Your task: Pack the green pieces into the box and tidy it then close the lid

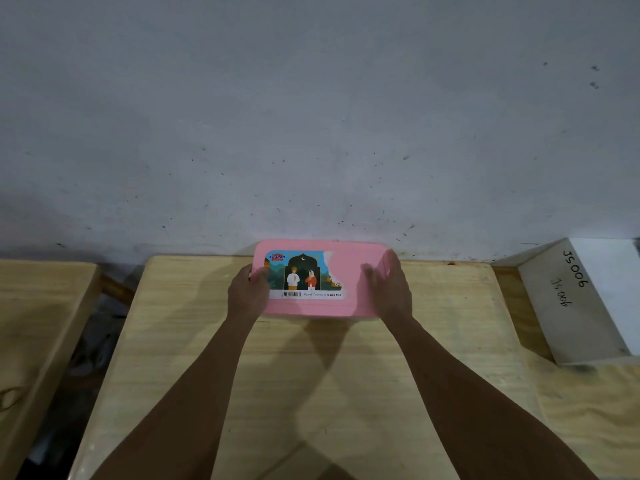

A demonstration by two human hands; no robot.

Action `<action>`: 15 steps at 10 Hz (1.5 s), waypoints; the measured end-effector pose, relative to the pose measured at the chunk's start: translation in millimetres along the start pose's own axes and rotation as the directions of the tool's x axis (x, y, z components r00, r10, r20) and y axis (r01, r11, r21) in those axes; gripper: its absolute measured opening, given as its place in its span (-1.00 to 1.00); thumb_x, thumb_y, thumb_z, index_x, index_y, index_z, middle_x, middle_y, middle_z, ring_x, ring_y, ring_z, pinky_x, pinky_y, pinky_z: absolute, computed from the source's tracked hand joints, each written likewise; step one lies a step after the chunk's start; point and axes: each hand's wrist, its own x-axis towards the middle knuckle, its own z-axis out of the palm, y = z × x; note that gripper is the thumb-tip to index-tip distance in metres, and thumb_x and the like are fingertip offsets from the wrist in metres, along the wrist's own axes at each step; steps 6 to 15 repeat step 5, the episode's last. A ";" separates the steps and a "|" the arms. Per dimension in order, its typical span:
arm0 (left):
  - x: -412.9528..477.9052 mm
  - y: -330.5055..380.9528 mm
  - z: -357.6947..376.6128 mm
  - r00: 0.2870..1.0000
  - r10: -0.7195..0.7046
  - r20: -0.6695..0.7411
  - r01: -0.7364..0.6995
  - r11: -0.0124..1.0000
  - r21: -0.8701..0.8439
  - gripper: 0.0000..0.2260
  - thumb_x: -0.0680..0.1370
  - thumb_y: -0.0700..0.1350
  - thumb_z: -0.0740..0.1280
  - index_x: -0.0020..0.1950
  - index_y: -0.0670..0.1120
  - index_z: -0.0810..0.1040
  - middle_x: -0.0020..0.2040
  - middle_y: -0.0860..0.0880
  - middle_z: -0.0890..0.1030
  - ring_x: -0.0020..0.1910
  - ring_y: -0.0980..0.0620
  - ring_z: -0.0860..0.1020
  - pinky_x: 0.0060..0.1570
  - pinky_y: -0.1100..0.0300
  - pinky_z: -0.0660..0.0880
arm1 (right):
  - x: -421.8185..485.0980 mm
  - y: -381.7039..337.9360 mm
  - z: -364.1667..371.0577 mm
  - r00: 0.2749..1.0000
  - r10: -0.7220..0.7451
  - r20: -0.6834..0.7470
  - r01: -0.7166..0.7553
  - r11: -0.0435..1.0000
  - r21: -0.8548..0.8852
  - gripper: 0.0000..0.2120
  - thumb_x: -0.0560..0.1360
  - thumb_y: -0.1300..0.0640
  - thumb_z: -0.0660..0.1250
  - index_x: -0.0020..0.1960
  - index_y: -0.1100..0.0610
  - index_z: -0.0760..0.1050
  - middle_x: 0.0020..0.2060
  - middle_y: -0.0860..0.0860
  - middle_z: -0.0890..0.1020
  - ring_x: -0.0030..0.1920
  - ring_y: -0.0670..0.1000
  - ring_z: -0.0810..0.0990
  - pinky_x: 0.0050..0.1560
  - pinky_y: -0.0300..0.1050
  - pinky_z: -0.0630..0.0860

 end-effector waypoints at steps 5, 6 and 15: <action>-31.0 67.6 -37.8 0.942 0.333 0.044 -0.319 0.846 0.427 -0.48 0.57 0.17 0.16 0.45 -0.08 0.27 0.36 -0.18 0.38 0.34 -0.20 0.37 0.22 -0.10 0.39 | -17.2 -76.1 -45.1 0.988 -0.141 0.057 0.149 0.972 -0.180 -0.58 0.62 -0.13 0.14 0.39 0.04 0.40 0.38 0.03 0.42 0.25 0.04 0.51 0.22 -0.05 0.39; -31.0 67.6 -37.8 0.942 0.333 0.044 -0.319 0.846 0.427 -0.48 0.57 0.17 0.16 0.45 -0.08 0.27 0.36 -0.18 0.38 0.34 -0.20 0.37 0.22 -0.10 0.39 | -17.2 -76.1 -45.1 0.988 -0.141 0.057 0.149 0.972 -0.180 -0.58 0.62 -0.13 0.14 0.39 0.04 0.40 0.38 0.03 0.42 0.25 0.04 0.51 0.22 -0.05 0.39; -31.0 67.6 -37.8 0.942 0.333 0.044 -0.319 0.846 0.427 -0.48 0.57 0.17 0.16 0.45 -0.08 0.27 0.36 -0.18 0.38 0.34 -0.20 0.37 0.22 -0.10 0.39 | -17.2 -76.1 -45.1 0.988 -0.141 0.057 0.149 0.972 -0.180 -0.58 0.62 -0.13 0.14 0.39 0.04 0.40 0.38 0.03 0.42 0.25 0.04 0.51 0.22 -0.05 0.39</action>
